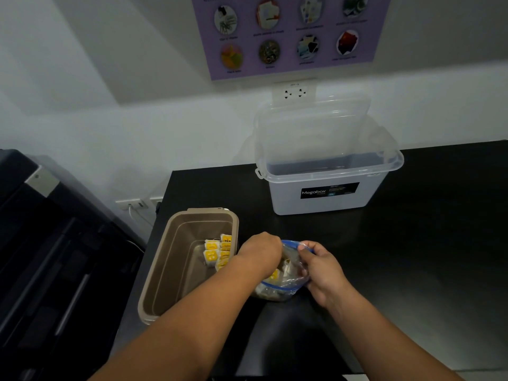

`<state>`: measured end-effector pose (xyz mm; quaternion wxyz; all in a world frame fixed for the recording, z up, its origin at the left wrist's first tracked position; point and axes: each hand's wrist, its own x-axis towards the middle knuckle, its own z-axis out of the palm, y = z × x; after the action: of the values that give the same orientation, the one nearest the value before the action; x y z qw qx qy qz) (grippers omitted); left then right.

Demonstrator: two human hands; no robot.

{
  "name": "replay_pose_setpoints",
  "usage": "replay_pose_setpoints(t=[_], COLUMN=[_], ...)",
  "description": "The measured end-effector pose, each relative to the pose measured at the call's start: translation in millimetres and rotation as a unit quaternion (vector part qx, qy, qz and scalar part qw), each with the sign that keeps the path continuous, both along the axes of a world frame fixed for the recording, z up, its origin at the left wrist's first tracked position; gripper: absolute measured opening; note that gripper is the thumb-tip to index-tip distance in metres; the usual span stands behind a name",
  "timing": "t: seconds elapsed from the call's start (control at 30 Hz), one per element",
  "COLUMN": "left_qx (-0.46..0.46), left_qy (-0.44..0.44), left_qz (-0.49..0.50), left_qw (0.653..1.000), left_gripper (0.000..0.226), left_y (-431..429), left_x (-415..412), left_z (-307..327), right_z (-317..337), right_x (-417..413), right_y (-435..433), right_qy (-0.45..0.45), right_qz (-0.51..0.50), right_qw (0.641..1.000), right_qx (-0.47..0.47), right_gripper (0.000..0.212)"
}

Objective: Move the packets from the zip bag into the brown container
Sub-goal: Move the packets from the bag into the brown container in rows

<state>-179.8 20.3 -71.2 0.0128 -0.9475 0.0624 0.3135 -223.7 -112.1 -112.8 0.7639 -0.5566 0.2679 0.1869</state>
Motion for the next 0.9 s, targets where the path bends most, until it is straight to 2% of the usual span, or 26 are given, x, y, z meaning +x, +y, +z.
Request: replay_pose_setpoints(t=[0.27,0.4,0.63,0.77,0.9], left_qx=[0.006,-0.047,-0.158,-0.144,-0.138], left_qy=[0.016,-0.026,-0.053,-0.029,-0.045], left_qz=[-0.028,-0.039,0.0,-0.02,-0.004], left_qw=[0.999,0.998,0.986,0.989,0.989], left_gripper=[0.024,0.024,0.026,0.021,0.015], left_y=[-0.1,6.7,22.0,28.3,31.1], left_x=[-6.3,-7.8,-10.7,-13.5,-14.2], left_z=[16.1,27.5,50.7,50.6,45.8], right_z=[0.4,0.3,0.3,1.7,3.3], right_x=[1.3,1.8,5.0,5.8,7.7], right_y=[2.1,3.4,4.1,4.8,5.0], right_qy=[-0.001,-0.01,-0.016,-0.014,-0.01], right_qz=[0.003,-0.002,-0.009,-0.007,-0.005], right_qw=[1.0,1.0,1.0,1.0,1.0], right_qx=[-0.014,-0.016,-0.019,-0.014,-0.02], right_gripper=[0.013,0.013,0.014,0.014,0.014])
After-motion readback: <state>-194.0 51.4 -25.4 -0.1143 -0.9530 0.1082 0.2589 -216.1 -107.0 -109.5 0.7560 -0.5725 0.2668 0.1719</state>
